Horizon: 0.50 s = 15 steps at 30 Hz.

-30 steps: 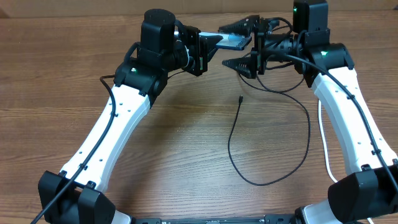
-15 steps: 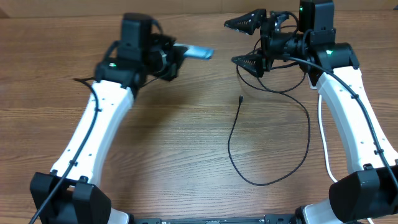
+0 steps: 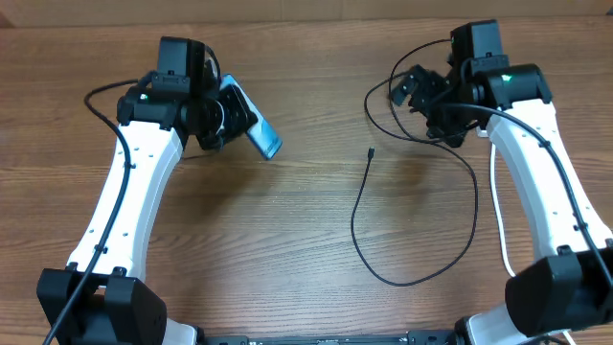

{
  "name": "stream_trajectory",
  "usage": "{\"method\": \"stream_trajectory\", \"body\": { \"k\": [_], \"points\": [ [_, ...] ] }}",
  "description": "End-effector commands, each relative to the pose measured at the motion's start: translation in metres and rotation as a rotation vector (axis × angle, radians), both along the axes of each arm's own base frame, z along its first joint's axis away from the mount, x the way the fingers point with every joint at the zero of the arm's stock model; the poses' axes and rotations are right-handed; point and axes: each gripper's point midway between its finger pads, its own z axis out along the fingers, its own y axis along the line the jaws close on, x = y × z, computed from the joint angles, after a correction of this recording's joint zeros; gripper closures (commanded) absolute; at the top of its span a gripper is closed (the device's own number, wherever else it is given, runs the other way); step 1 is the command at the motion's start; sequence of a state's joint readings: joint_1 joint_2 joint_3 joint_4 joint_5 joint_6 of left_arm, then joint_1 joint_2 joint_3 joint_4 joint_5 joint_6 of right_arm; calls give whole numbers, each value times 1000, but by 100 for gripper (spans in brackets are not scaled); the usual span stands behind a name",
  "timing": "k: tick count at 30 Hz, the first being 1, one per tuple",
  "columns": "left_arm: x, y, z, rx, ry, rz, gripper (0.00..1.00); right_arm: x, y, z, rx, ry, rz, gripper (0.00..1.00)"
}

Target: Plug charger to phone and switch on socket

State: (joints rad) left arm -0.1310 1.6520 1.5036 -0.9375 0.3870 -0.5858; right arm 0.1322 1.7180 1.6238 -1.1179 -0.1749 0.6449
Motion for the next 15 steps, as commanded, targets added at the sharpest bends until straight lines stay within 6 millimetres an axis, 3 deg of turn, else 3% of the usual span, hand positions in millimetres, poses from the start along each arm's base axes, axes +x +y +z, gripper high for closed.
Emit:
{"method": "stream_trajectory", "body": {
  "k": [1, 6, 9, 12, 15],
  "points": [
    [-7, -10, 4, 72, -129, -287, 96, 3, -27, -26, -159, 40, -28, 0],
    [-10, -40, 37, -177, -248, -442, 96, -6, -26, -54, -164, 122, -19, 0],
    [-8, -41, 54, -286, -297, -464, 96, -16, -21, -67, -133, 166, -4, 0],
    [-7, -36, 55, -298, -310, -472, 96, -24, -13, -74, -86, 198, 14, 0],
    [-16, -50, 66, -410, -362, -578, 96, -30, -2, -79, -39, 211, 71, 0]
  ]
}}
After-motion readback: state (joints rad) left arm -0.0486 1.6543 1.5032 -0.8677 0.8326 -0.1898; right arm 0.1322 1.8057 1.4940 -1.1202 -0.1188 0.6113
